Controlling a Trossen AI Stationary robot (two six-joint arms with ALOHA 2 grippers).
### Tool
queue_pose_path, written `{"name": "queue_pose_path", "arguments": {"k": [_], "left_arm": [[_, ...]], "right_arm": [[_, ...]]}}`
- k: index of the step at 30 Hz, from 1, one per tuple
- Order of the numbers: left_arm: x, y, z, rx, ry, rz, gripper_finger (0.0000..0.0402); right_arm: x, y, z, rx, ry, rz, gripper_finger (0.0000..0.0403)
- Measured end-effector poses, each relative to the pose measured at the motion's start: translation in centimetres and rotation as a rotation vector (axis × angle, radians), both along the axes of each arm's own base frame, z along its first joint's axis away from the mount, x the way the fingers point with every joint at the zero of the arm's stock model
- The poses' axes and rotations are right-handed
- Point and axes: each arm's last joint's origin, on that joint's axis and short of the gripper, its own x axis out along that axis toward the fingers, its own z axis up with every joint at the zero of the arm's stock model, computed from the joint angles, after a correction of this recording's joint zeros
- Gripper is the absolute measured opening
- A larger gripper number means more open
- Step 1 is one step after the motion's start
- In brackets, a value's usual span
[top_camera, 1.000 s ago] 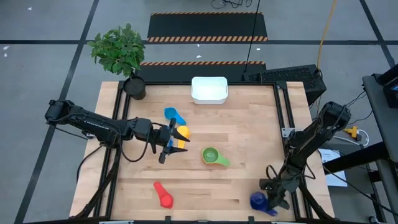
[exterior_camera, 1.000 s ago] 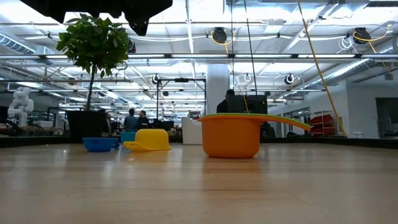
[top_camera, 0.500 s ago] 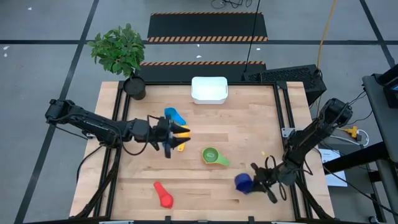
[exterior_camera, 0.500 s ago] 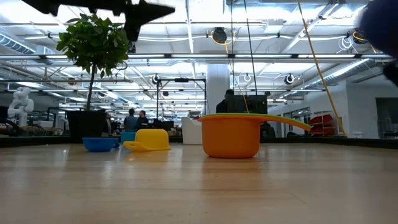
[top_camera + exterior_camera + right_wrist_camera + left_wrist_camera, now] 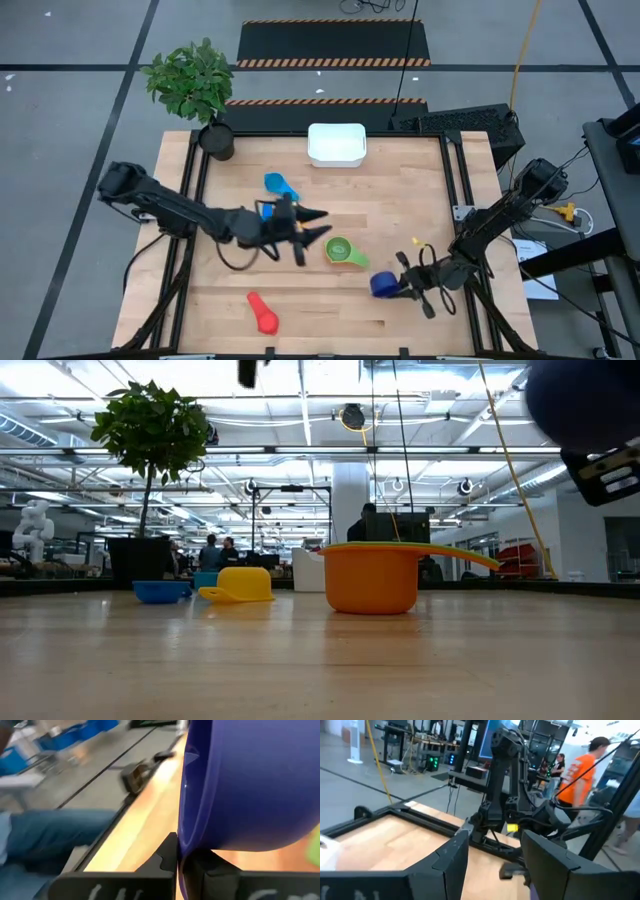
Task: Nest measuring cups in basket
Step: Stack the dark blue measuring cup on top of the green measuring cup
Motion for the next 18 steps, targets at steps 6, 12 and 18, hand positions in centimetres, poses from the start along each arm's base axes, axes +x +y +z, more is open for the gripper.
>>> {"name": "queue_pose_path", "arguments": {"k": [6,12,18], "left_arm": [[4.7,-1.7,0.2,0.011,-0.002,0.049,0.0186],[8.4,-3.7,0.8,0.012,0.005,0.08,0.0186],[10.5,-6.5,1.5,0.014,0.002,0.127,0.0186]], "right_arm": [[-0.2,0.2,-0.1,-0.016,0.009,0.113,0.0],[-1.4,-0.8,-1.4,0.027,0.014,0.154,0.0],[-3.3,-2.9,-2.2,0.141,-0.081,0.143,0.0]]}}
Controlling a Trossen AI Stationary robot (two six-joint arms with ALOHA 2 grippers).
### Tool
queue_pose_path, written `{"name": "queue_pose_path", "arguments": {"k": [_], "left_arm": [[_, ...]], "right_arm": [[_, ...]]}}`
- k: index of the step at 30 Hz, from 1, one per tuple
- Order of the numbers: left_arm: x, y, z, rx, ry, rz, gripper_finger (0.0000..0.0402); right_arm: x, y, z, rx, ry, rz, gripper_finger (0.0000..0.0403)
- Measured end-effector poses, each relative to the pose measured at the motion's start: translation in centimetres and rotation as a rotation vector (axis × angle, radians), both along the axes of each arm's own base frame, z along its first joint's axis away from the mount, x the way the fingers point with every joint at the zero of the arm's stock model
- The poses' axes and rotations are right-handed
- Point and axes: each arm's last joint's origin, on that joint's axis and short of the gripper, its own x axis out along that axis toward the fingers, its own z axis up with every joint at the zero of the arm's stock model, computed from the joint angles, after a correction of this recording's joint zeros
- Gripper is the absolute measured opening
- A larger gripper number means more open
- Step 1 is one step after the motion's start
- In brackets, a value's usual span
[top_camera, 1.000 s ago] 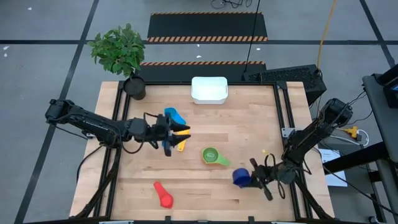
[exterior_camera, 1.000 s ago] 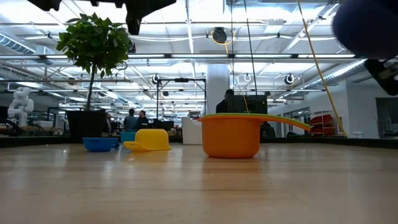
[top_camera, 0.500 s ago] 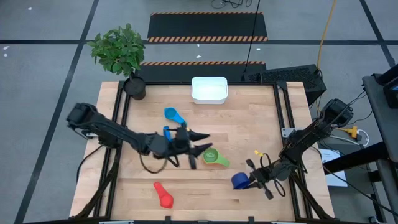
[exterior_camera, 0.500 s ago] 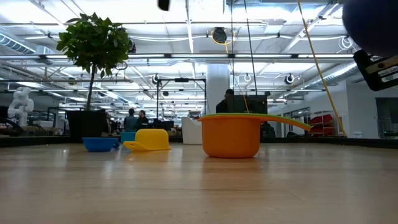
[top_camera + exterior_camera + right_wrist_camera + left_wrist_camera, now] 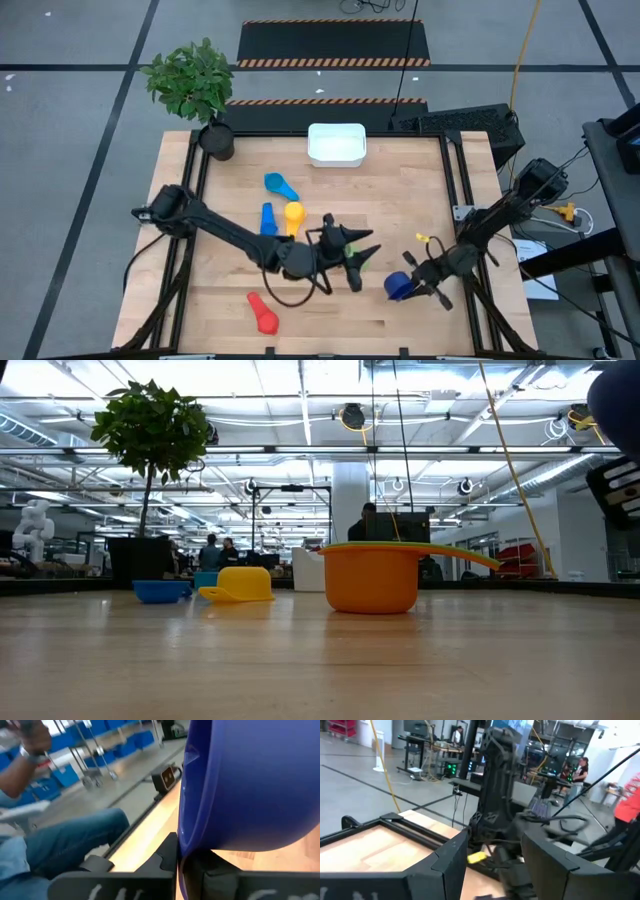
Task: Nest measuring cups in basket
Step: Stack the dark blue measuring cup on top of the green measuring cup
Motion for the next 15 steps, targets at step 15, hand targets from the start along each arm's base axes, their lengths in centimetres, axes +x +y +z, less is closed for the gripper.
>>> {"name": "queue_pose_path", "arguments": {"k": [15], "left_arm": [[0.4,-3.4,-1.3,-0.067,0.023,0.114,0.0186]], "right_arm": [[0.5,-0.4,0.6,0.014,-0.061,0.022,0.0]]}}
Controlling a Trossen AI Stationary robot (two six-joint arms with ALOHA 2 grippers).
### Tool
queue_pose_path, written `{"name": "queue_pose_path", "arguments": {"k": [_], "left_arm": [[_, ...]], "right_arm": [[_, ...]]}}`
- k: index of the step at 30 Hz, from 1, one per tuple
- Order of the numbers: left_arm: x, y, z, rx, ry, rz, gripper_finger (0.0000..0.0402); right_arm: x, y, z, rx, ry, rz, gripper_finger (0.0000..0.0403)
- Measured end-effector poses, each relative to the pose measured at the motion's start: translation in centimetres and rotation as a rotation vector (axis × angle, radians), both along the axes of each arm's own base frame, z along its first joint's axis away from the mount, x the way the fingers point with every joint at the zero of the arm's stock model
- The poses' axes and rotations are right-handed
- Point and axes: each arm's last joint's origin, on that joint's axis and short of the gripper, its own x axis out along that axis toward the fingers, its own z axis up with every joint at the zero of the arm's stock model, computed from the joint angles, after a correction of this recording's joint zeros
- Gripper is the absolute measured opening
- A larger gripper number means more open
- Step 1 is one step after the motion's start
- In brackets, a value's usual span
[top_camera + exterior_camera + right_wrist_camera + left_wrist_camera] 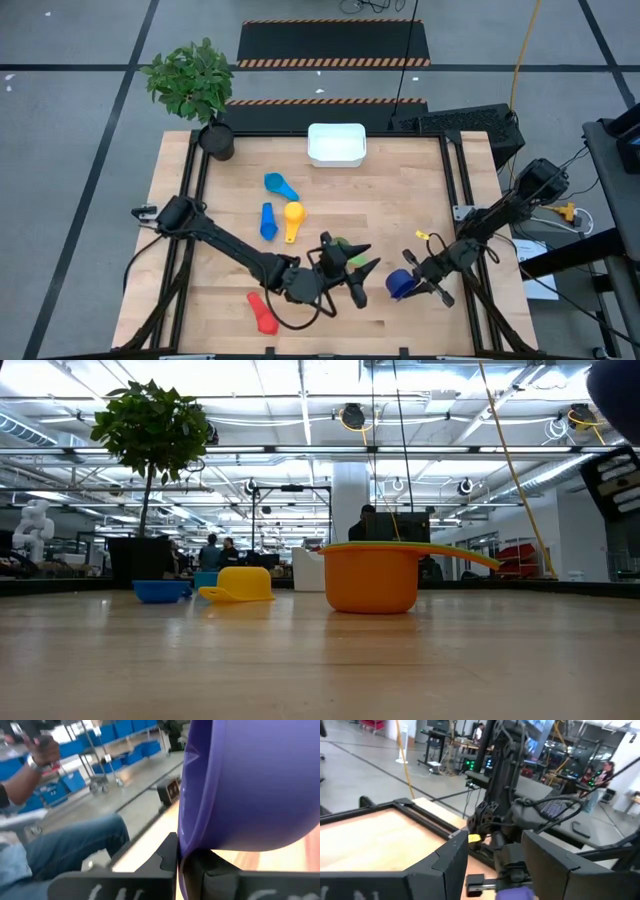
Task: Nest measuring cups in basket
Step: Stack the dark blue measuring cup on top of the green measuring cup
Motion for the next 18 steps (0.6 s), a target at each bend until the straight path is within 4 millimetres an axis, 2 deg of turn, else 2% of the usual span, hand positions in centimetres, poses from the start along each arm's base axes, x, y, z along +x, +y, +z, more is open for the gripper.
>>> {"name": "queue_pose_path", "arguments": {"k": [9,13,18], "left_arm": [[0.8,2.0,-0.2,-0.044,0.013,0.0,0.0186],[1.0,3.4,-0.4,-0.036,0.11,-0.083,0.0186],[1.0,5.7,-1.1,-0.064,0.262,-0.133,0.0186]], "right_arm": [[1.7,-1.0,0.2,0.029,0.052,-0.097,0.0],[3.4,-1.6,0.3,0.009,0.126,-0.164,0.0],[6.1,-2.2,0.6,-0.104,0.294,-0.204,0.0]]}}
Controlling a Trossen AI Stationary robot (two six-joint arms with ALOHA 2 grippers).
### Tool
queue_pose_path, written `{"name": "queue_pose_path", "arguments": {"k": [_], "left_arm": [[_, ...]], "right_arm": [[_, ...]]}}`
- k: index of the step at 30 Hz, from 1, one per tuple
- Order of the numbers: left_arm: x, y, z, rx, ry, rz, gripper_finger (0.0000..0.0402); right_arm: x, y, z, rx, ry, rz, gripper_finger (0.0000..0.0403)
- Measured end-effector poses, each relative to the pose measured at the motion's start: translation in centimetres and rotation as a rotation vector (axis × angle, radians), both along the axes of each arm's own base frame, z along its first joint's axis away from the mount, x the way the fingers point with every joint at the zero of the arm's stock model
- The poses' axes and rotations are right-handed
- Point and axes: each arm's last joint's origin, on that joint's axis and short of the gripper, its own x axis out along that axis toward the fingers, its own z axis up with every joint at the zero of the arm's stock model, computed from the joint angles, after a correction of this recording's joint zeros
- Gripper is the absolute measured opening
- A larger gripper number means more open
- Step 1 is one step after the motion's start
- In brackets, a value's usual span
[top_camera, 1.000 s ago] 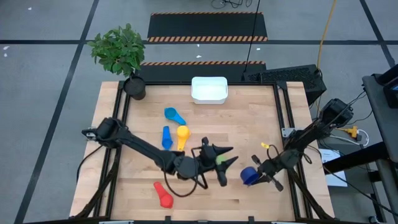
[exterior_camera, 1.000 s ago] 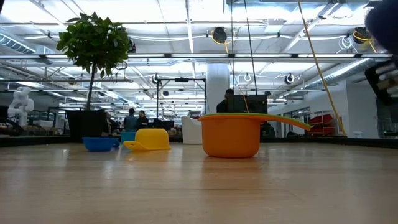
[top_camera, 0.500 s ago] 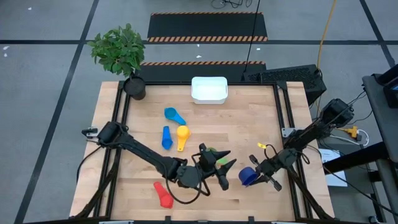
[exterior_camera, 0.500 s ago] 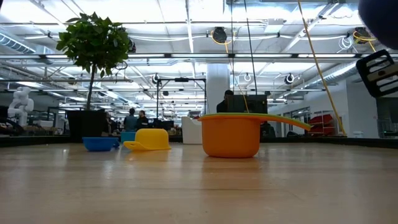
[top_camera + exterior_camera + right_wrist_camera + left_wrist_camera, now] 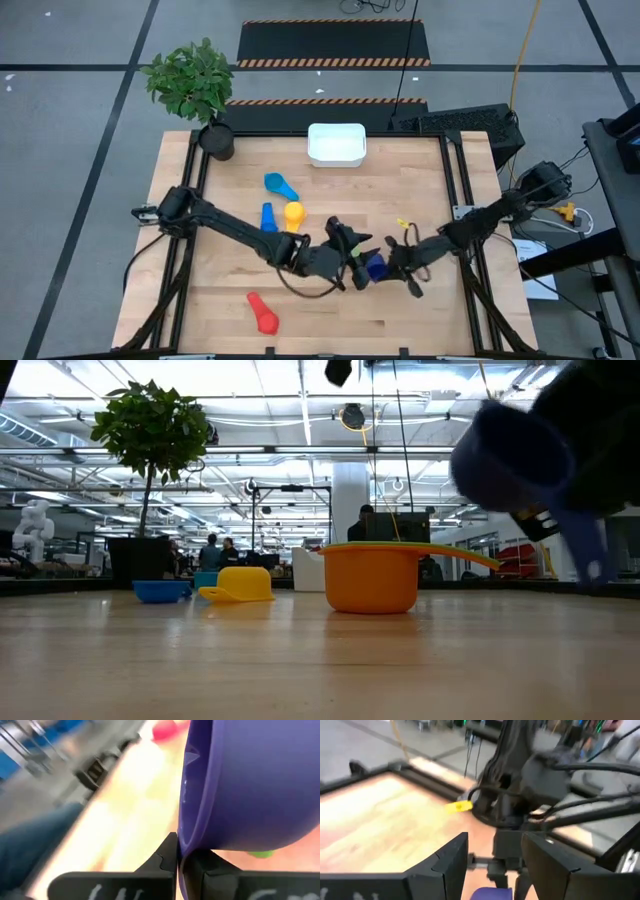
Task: Nest measuring cups in basket
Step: Stack the dark blue measuring cup on top of the green measuring cup
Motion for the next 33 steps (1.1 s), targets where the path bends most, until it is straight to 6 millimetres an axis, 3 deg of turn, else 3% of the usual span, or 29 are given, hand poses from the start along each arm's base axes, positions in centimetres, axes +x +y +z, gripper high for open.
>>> {"name": "queue_pose_path", "arguments": {"k": [6,13,18,23,29,33], "left_arm": [[-1.0,1.6,0.0,-0.092,0.156,-0.062,0.0186],[-2.3,1.6,-1.0,-0.187,0.368,-0.204,0.0186],[-2.9,2.1,-1.9,-0.187,0.484,-0.188,0.0187],[-2.6,2.9,-2.0,-0.16,0.456,-0.138,0.0218],[-1.7,2.6,-1.8,-0.154,0.384,-0.224,0.0281],[-1.5,2.8,-1.8,-0.161,0.367,-0.224,0.0294]], "right_arm": [[1.7,-1.1,0.7,-0.103,0.074,-0.02,0.0],[2.1,-2.7,0.5,-0.026,0.139,-0.039,0.0],[1.9,-3.3,0.0,0.042,0.245,-0.051,0.0],[1.5,-3.2,-0.3,0.092,0.315,0.004,0.0],[1.4,-3.0,-0.4,0.141,0.352,0.032,0.0],[1.3,-3.0,-0.4,0.154,0.363,0.04,0.0]]}}
